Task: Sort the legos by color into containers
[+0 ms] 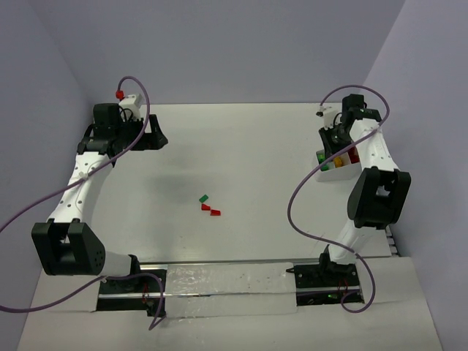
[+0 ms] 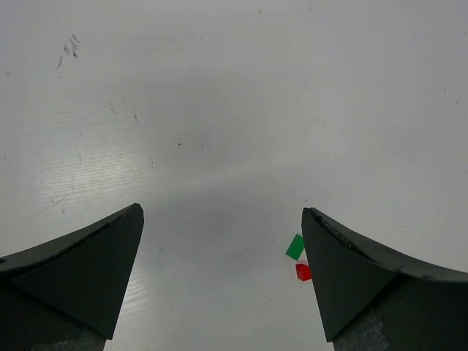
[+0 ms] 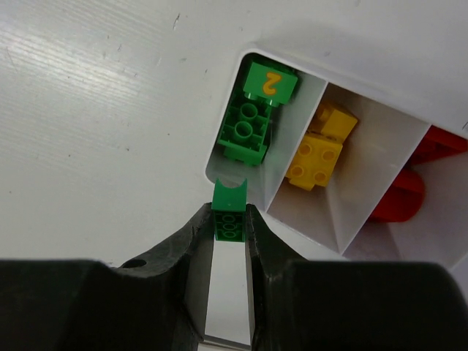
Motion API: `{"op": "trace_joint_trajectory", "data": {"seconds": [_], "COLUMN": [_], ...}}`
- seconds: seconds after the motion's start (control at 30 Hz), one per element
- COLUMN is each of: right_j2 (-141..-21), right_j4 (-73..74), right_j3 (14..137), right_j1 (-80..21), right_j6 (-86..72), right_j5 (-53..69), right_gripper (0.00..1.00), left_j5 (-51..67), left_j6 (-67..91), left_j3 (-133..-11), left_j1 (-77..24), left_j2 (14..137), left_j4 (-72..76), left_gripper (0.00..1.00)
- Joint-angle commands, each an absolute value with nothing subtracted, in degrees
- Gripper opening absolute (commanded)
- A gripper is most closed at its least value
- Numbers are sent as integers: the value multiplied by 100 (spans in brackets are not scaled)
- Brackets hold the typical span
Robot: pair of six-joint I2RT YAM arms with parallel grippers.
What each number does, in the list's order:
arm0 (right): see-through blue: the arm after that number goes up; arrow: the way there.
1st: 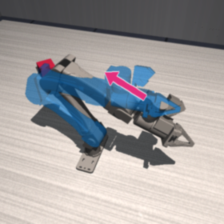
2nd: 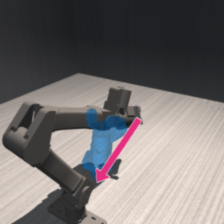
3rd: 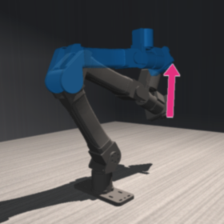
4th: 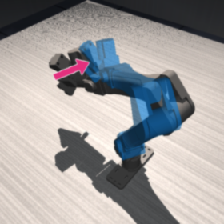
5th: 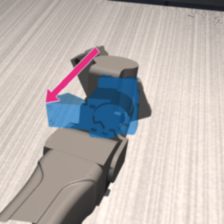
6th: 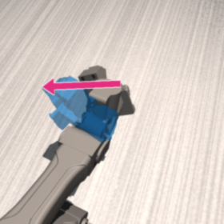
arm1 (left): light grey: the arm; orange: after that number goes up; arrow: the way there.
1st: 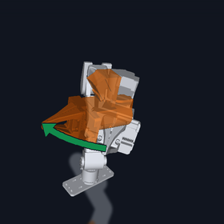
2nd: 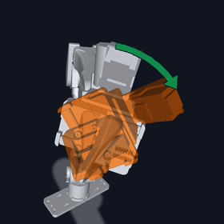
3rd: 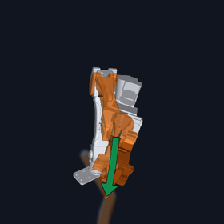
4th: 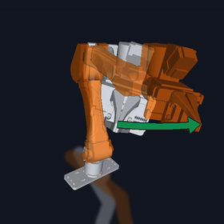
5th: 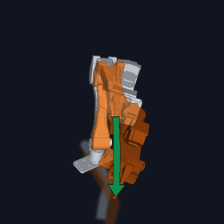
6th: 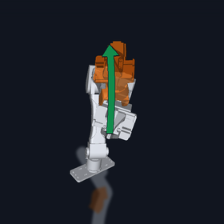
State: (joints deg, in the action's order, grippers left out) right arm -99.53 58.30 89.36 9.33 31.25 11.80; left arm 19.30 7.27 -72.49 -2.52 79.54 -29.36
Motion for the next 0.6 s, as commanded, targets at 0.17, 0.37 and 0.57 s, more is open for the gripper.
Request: {"op": "trace_joint_trajectory", "data": {"seconds": [0.17,0.37,0.57], "right_j2": [-10251,-10421,-10547], "right_j4": [5257,5020,4970], "right_j3": [8847,8886,8943], "right_j1": [650,612,540], "right_j6": [2967,2747,2720], "right_j5": [632,374,259], "right_gripper": [5,7,15], "left_j5": [1696,1670,1644], "left_j6": [776,732,633], "left_j3": [-7562,-7609,-7713], "left_j1": [-255,-255,-255], "left_j2": [8007,8036,8112], "left_j4": [-2781,-2857,-3006], "left_gripper": [99,99,99]}}
